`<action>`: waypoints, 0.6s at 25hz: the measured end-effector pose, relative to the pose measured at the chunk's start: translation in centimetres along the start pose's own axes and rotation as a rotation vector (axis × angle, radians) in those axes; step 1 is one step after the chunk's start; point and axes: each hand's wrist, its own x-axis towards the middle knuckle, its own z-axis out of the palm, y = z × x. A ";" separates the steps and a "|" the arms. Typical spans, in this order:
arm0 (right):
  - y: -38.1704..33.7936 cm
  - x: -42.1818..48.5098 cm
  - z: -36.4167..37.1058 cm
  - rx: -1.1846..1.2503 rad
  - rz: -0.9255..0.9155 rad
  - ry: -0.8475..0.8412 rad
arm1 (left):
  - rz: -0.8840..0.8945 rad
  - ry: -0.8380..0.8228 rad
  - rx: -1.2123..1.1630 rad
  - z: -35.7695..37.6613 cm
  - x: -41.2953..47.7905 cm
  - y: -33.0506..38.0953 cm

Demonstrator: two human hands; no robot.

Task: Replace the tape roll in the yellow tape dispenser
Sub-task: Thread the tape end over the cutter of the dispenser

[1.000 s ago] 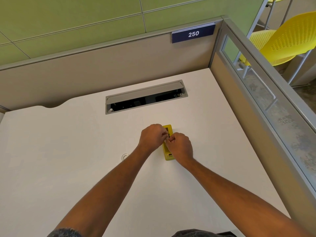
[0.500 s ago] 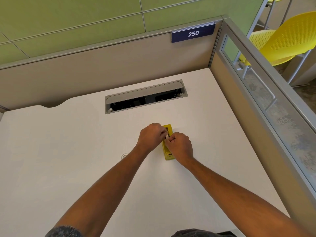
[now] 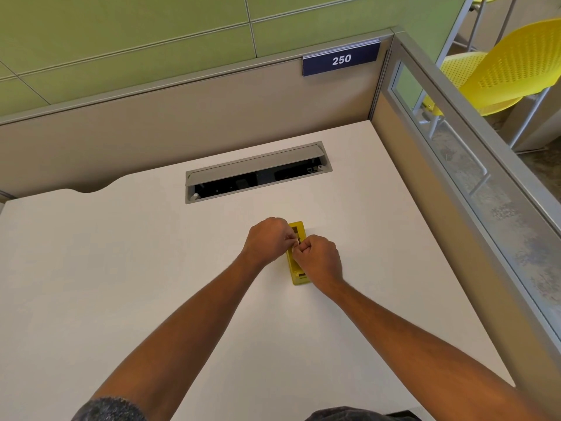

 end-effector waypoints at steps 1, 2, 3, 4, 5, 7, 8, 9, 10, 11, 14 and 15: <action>0.0 0.0 0.0 -0.002 0.005 0.001 | -0.003 0.000 0.008 0.0 0.1 0.1; 0.0 0.0 0.0 -0.003 0.010 0.002 | -0.009 -0.001 0.012 0.0 0.1 0.2; 0.0 0.0 0.0 -0.003 0.013 0.004 | -0.018 0.000 0.010 -0.1 0.1 0.2; 0.0 0.0 0.0 -0.002 0.013 0.004 | -0.027 0.002 0.007 -0.1 0.0 0.1; 0.0 0.0 0.0 -0.002 0.011 0.003 | -0.033 0.007 0.003 -0.1 0.0 0.1; -0.1 0.0 0.0 -0.001 0.011 0.001 | -0.040 0.016 -0.015 -0.1 0.0 0.1; -0.1 -0.1 0.0 -0.001 0.011 0.002 | -0.043 0.020 -0.028 0.0 0.0 0.1; -0.1 -0.1 0.0 -0.003 0.010 0.004 | -0.044 0.022 -0.038 0.0 0.0 0.1; -0.1 -0.1 0.0 -0.003 0.009 0.005 | -0.046 0.023 -0.044 0.0 -0.1 0.0; -0.1 0.0 0.0 -0.001 0.006 0.006 | -0.046 0.024 -0.044 -0.1 -0.2 0.0; -0.1 -0.2 0.0 0.003 0.003 0.008 | -0.027 0.022 -0.030 -0.3 -0.3 0.0; -0.1 -0.2 -0.1 0.005 0.002 0.008 | -0.018 0.016 -0.015 -0.3 -0.3 0.1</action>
